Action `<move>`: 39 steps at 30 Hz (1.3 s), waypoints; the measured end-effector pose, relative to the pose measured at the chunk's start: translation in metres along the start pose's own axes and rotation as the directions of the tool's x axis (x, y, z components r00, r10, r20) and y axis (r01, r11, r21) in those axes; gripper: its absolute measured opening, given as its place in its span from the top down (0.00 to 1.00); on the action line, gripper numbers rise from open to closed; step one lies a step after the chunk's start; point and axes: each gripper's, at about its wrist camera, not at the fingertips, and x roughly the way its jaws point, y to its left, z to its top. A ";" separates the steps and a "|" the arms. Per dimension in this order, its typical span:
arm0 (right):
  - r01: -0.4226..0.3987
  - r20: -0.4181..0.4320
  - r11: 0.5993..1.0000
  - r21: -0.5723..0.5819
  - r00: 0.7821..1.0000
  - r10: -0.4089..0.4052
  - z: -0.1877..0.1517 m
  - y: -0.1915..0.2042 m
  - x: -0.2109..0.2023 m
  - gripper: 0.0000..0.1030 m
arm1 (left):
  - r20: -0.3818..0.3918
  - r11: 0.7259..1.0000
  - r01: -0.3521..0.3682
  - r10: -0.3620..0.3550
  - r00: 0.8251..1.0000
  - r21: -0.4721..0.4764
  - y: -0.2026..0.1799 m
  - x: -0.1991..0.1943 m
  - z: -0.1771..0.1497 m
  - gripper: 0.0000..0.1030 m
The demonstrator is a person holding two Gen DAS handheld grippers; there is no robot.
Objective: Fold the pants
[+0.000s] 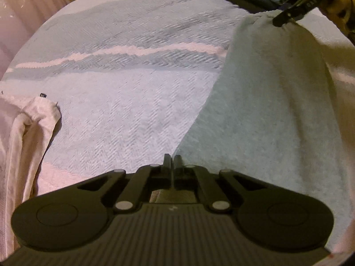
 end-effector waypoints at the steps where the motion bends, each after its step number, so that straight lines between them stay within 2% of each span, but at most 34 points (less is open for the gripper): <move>1: 0.010 0.001 1.000 -0.011 1.000 -0.010 0.000 0.002 0.005 0.61 | -0.018 1.000 -0.003 0.003 1.000 -0.003 0.001 0.012 -0.003 1.00; 4: 0.031 -0.018 0.999 -0.033 0.999 -0.032 -0.002 0.006 0.026 0.60 | -0.064 0.999 0.017 -0.020 0.998 -0.049 0.002 0.042 -0.008 1.00; 6: 0.040 -0.040 0.998 -0.048 0.998 -0.042 -0.001 0.005 0.035 0.58 | -0.062 0.998 0.007 -0.011 0.998 -0.067 -0.001 0.051 -0.011 0.99; 8: 0.040 -0.043 0.999 -0.037 0.998 -0.041 0.001 0.002 0.032 0.54 | -0.055 0.997 -0.002 -0.002 0.998 -0.079 -0.003 0.047 -0.011 0.97; 10: 0.065 -0.011 0.997 -0.048 0.998 -0.066 0.002 0.004 0.016 0.50 | -0.056 0.996 -0.011 0.006 0.998 -0.093 0.000 0.037 -0.014 0.91; 14: 0.111 0.067 0.993 -0.027 0.992 -0.109 -0.004 0.013 -0.020 0.49 | -0.060 0.991 -0.069 0.063 0.996 -0.113 -0.001 0.007 -0.014 0.90; 17: 0.085 0.059 0.996 0.036 0.994 -0.087 -0.027 0.014 -0.035 0.49 | -0.015 0.995 -0.026 0.025 1.000 -0.095 -0.026 -0.016 -0.007 0.89; 21: -0.014 -0.008 0.997 0.077 1.000 0.014 -0.064 0.011 -0.036 0.49 | 0.058 0.992 0.102 -0.098 0.993 -0.076 -0.071 -0.028 0.009 0.84; 24: -0.076 -0.031 0.993 0.088 0.996 0.079 -0.074 0.007 -0.035 0.48 | 0.040 0.987 0.158 -0.156 0.987 -0.034 -0.102 -0.014 0.015 0.81; 26: -0.103 -0.041 0.985 0.137 0.993 0.110 -0.075 0.004 -0.035 0.48 | -0.010 0.989 0.144 -0.144 0.989 0.019 -0.118 0.005 0.013 0.81; 27: -0.121 -0.037 0.973 0.194 0.991 0.131 -0.078 0.001 -0.038 0.48 | -0.036 0.991 0.127 -0.125 0.991 0.051 -0.123 0.014 0.010 0.81; 29: -0.164 -0.022 0.926 0.340 0.983 0.182 -0.090 -0.003 -0.038 0.48 | -0.056 0.992 0.122 -0.120 0.991 0.043 -0.123 0.024 0.008 0.79; 32: -0.211 0.035 0.854 0.476 0.975 0.221 -0.110 0.010 -0.036 0.48 | -0.071 0.991 0.116 -0.112 0.991 0.063 -0.116 0.025 0.009 0.77; 35: -0.212 0.103 0.772 0.599 0.977 0.188 -0.124 0.021 -0.023 0.44 | -0.087 0.989 0.128 -0.121 0.989 0.080 -0.113 0.032 0.013 0.72; 39: -0.214 0.176 0.581 0.785 0.977 0.121 -0.136 0.021 -0.005 0.43 | -0.098 0.986 0.132 -0.122 0.988 0.105 -0.111 0.031 0.017 0.69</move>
